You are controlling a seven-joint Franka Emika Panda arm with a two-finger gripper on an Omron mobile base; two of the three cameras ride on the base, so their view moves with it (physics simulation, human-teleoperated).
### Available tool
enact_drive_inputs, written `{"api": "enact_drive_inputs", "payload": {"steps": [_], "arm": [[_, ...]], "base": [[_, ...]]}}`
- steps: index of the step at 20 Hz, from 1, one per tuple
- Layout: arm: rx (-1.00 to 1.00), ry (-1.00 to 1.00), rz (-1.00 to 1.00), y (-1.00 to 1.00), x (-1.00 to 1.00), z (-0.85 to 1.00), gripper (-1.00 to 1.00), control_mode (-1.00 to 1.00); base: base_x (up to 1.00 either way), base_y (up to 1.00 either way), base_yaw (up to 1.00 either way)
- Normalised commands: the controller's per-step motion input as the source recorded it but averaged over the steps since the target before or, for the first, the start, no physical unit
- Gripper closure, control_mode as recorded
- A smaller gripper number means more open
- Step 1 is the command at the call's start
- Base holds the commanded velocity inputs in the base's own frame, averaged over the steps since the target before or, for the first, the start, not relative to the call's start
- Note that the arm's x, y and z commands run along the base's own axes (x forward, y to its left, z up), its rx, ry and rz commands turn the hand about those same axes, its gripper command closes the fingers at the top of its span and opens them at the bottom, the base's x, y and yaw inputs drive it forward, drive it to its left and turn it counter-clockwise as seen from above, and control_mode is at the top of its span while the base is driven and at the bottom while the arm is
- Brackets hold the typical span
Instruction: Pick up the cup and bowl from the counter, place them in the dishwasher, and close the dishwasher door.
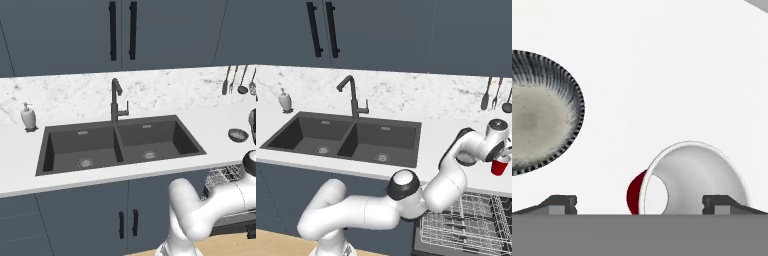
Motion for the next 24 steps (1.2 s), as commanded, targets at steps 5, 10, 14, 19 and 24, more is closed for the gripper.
{"api": "enact_drive_inputs", "payload": {"steps": [5, 10, 14, 19, 24], "arm": [[0.02, 0.01, 0.18, -0.17, 0.17, -0.03, -1.00, -1.00], [0.00, 0.00, 0.15, -0.08, 0.19, -0.12, -1.00, -1.00], [0.00, 0.02, 0.05, -0.05, -0.06, -0.34, 1.00, -1.00], [-0.01, 0.00, 0.00, 0.00, -0.35, -0.34, 1.00, -1.00], [0.14, -0.05, 0.00, 0.31, -0.30, -0.80, 1.00, -1.00]], "base": [[0.00, 0.00, 0.00], [0.00, 0.00, 0.00], [0.00, 0.00, 0.00], [0.00, 0.00, 0.00], [0.00, 0.00, 0.00]]}}
